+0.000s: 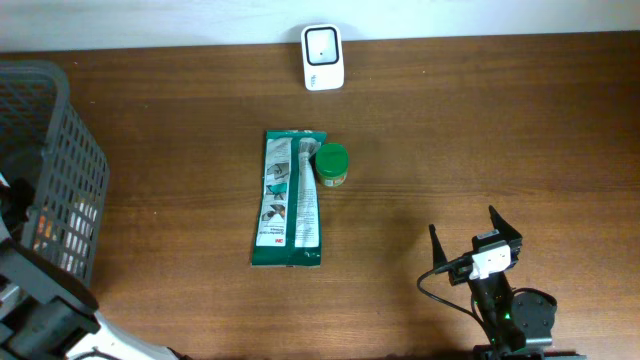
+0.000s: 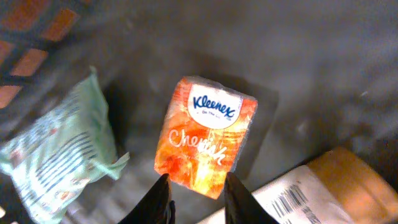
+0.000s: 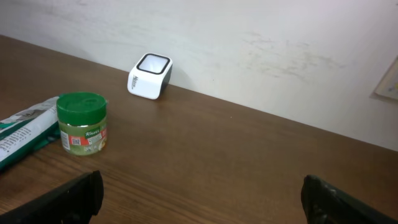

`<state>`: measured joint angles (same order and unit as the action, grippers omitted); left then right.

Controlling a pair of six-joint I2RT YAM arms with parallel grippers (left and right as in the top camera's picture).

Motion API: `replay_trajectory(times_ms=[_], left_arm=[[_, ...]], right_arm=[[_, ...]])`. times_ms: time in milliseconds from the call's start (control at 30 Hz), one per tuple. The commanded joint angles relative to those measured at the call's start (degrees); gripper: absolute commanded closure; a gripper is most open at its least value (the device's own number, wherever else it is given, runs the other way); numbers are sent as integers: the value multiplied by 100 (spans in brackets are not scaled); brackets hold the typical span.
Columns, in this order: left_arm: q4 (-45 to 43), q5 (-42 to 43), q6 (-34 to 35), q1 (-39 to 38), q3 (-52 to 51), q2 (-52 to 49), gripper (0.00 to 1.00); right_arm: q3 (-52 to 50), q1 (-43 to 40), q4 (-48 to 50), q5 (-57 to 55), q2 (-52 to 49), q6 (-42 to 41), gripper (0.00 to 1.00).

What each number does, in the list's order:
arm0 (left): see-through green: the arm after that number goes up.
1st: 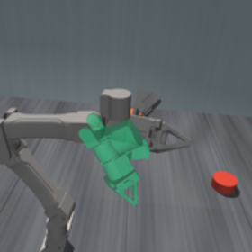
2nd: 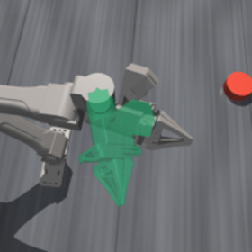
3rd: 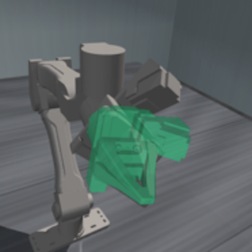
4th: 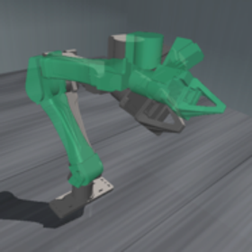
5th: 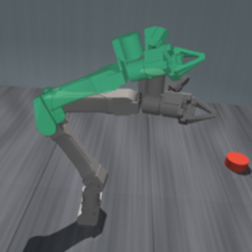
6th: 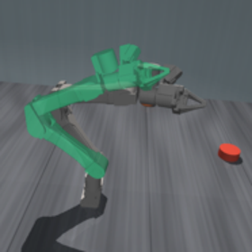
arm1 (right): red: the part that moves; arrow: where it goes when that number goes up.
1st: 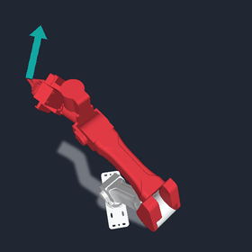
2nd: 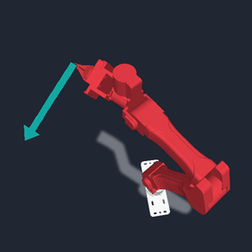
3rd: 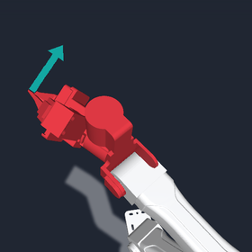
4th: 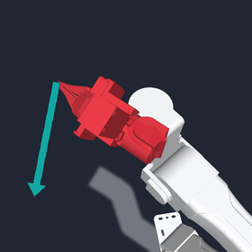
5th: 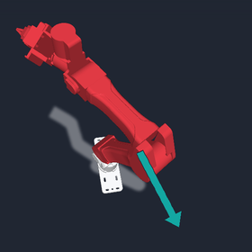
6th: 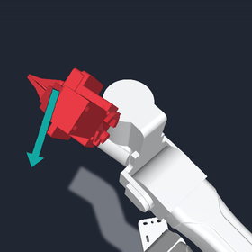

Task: Scan the item barcode
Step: 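Take orange Kleenex tissue pack from basket with left gripper, set right of jar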

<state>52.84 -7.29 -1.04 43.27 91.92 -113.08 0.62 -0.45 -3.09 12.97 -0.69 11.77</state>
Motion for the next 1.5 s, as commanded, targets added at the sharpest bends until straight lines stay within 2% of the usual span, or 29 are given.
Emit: replay_trajectory(times_ms=[0, 100, 300, 367, 400, 433, 500, 533, 667, 767, 867, 933, 1000, 1100, 1200, 1267, 1400, 1467], left_arm=[[-83, 66, -387, 15, -39, -240, 74], [-260, 636, -931, 15, -39, -426, 71], [-310, 584, -938, 9, -39, -684, 64], [-315, 590, -935, 9, -39, -896, 54], [-313, 595, -935, 9, -39, -957, 55], [-315, 603, -935, 9, -39, -970, 61], [-332, 603, -935, 9, -37, -970, 81], [-330, 605, -935, 9, -37, -970, 100], [42, 680, -699, 2, 282, -793, 100], [262, 1222, -407, 2, 828, -131, 100], [164, 1818, -83, -55, 1169, 1054, 100], [-17, 1871, 192, -247, 1211, 1816, 100], [-278, 1893, 192, -745, 1211, 2680, 100], [-374, 1886, 192, -1602, 1211, 3401, 100], [-72, 1888, 339, -2649, 1209, 3591, 100], [262, 1888, 474, -3460, 1176, 3416, 100], [326, 1888, 525, -5031, 817, 2669, 100], [199, 1886, 717, -5842, 774, 1816, 100]], right_arm=[[-31, -28, -35, 9, 33, -44, 2], [-31, -28, -35, 9, 33, -44, 2], [-31, -28, -35, 9, 33, -44, 2], [-31, -28, -35, 9, 33, -44, 2], [-31, -28, -35, 11, 33, -44, 2], [-31, -28, -35, 9, 33, -44, 2], [-31, -28, -35, 9, 33, -44, 2], [-31, -28, -35, 9, 33, -44, 2], [-31, -28, -35, 11, 33, -44, 2], [-31, -28, -35, 9, 33, -44, 2], [-31, -28, -35, 9, 33, -46, 2], [-31, -28, -35, 9, 33, -44, 2], [-31, -28, -35, 9, 33, -44, 2], [-31, -28, -35, 9, 33, -44, 2], [-31, -28, -35, 9, 33, -44, 2], [-31, -28, -35, 9, 33, -44, 2], [-31, -28, -35, 9, 33, -44, 2], [-31, -28, -35, 9, 33, -44, 2]])
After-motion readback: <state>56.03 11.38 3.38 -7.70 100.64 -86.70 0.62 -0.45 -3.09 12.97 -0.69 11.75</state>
